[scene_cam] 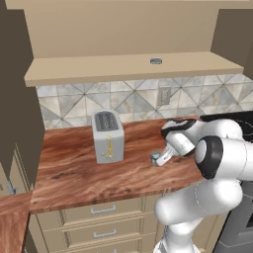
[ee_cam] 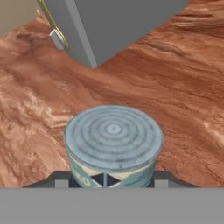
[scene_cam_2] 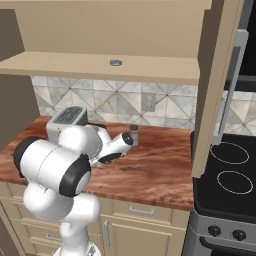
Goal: Restock the canned food cabinet by taking the new fresh canned food from the counter and placing it in the cabinet. Then, take the old canned food from the cabinet and place it on the counter.
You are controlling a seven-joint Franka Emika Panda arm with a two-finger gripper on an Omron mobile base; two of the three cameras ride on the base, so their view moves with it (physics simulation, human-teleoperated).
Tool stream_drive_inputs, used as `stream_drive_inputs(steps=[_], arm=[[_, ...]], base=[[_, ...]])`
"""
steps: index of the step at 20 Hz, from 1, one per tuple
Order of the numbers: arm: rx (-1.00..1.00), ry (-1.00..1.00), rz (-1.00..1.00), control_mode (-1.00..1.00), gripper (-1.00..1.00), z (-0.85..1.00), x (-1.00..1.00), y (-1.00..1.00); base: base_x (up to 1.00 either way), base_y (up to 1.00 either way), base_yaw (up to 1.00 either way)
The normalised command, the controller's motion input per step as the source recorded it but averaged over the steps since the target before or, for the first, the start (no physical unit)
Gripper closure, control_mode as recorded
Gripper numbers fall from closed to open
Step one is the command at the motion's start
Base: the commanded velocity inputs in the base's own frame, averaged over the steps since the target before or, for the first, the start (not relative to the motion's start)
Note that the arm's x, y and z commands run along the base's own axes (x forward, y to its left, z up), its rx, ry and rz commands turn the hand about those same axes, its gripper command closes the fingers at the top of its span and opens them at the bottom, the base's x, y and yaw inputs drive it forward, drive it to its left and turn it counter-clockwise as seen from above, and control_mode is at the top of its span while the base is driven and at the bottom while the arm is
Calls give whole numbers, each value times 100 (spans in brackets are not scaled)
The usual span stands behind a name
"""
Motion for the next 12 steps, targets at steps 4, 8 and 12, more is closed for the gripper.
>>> stream_drive_inputs(steps=[4, 8, 12], arm=[[0, 0, -2, -100, -100, 28, -2, 2], [2, 0, -9, -100, -100, 63, -26, 0], [3, -1, -11, -100, -100, 90, -36, 0]], base=[[0, 0, 0], [0, 0, 0], [0, 0, 0]])
